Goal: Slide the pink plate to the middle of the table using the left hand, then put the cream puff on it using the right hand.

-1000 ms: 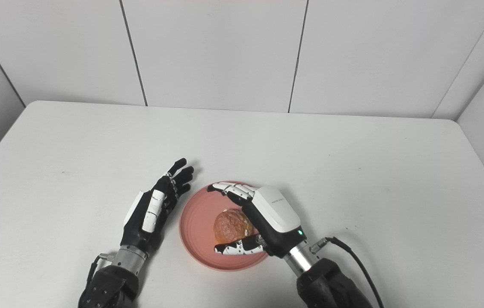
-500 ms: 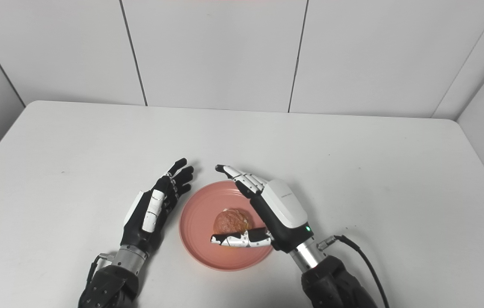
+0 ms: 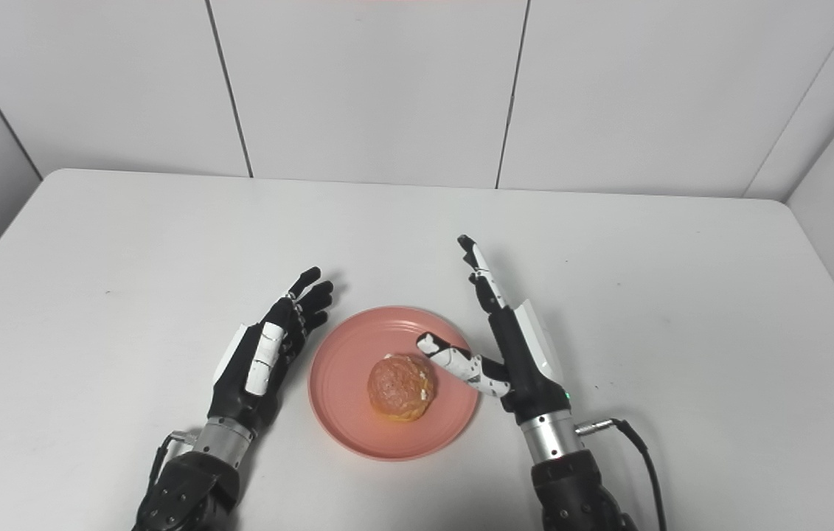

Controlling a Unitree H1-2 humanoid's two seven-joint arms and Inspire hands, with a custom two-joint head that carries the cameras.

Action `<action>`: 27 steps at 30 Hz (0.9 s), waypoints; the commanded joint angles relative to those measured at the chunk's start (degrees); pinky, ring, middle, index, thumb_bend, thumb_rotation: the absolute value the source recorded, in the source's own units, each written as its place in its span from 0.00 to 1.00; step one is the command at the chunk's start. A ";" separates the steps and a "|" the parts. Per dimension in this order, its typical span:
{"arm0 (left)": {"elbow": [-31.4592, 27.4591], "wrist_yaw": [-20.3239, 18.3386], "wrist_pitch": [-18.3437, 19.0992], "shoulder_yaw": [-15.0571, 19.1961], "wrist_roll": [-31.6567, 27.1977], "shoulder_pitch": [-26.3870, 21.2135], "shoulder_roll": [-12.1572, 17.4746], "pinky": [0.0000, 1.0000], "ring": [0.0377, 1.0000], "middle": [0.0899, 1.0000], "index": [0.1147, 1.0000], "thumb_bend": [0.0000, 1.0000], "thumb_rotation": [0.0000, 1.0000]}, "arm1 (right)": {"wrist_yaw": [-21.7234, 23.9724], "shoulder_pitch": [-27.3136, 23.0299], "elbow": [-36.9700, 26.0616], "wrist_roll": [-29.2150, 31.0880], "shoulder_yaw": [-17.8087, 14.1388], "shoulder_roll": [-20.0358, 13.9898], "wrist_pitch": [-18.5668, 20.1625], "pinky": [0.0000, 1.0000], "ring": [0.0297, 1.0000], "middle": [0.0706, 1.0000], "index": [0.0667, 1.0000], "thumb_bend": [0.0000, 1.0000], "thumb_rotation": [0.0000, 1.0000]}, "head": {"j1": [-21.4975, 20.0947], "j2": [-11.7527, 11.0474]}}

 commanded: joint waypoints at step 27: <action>5.80 0.65 -10.66 0.83 -0.02 -0.43 -1.36 0.98 0.98 0.98 0.95 0.75 0.98 | 0.44 2.01 -2.92 12.17 -3.53 5.87 9.53 1.00 1.00 1.00 1.00 0.56 0.98 | 0.17 -0.67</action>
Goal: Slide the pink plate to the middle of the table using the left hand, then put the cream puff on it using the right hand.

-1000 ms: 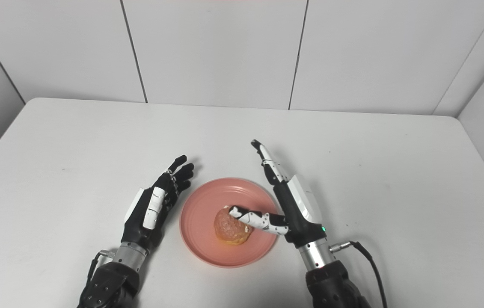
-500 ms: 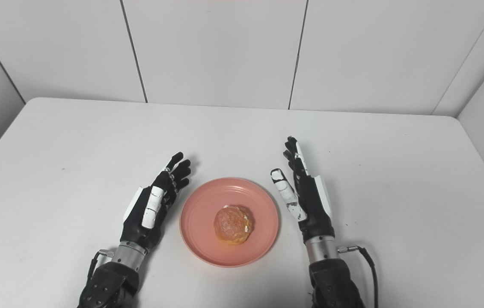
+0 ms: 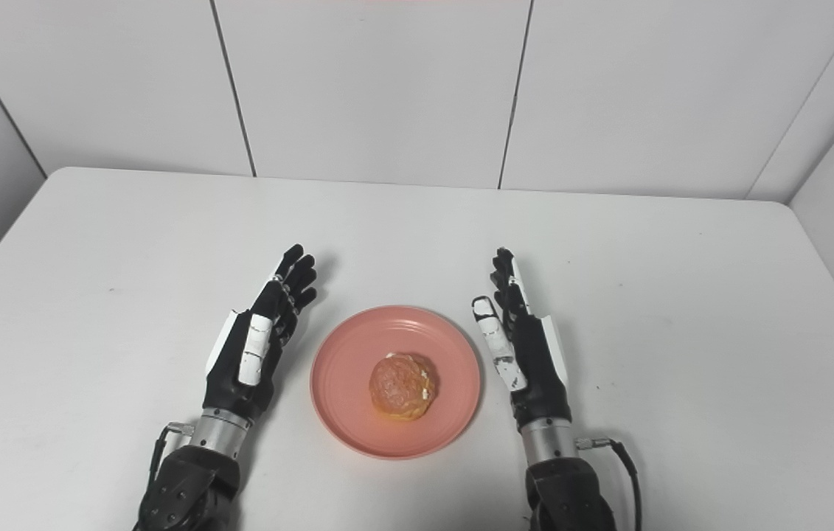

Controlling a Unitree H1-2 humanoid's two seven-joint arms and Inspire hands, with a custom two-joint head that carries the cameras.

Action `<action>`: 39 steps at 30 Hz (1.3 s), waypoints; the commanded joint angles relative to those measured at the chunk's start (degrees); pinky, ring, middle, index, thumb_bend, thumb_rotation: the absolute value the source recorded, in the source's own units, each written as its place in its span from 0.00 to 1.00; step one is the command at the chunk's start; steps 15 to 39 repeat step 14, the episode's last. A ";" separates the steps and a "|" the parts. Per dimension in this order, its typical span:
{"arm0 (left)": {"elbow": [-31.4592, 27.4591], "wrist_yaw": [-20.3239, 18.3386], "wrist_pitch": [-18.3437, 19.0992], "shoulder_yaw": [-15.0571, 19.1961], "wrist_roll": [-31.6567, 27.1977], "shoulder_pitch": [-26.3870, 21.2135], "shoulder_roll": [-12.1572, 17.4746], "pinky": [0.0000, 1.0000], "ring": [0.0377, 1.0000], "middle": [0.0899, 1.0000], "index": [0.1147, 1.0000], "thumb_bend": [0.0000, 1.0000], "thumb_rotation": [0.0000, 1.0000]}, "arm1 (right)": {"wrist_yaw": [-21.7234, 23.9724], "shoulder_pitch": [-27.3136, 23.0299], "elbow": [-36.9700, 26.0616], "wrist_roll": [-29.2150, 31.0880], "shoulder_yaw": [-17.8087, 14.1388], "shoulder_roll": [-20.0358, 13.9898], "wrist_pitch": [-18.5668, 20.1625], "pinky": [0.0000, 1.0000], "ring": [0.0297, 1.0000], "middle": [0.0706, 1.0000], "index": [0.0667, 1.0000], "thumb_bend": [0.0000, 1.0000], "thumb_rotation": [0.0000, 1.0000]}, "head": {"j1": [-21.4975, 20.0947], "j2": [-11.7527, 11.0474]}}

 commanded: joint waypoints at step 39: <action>2.17 1.02 0.34 -1.12 4.66 0.66 0.63 1.00 1.00 1.00 0.99 0.71 1.00 | -0.30 0.50 -2.40 5.20 -2.78 2.60 2.84 1.00 1.00 1.00 1.00 0.52 1.00 | -0.02 0.14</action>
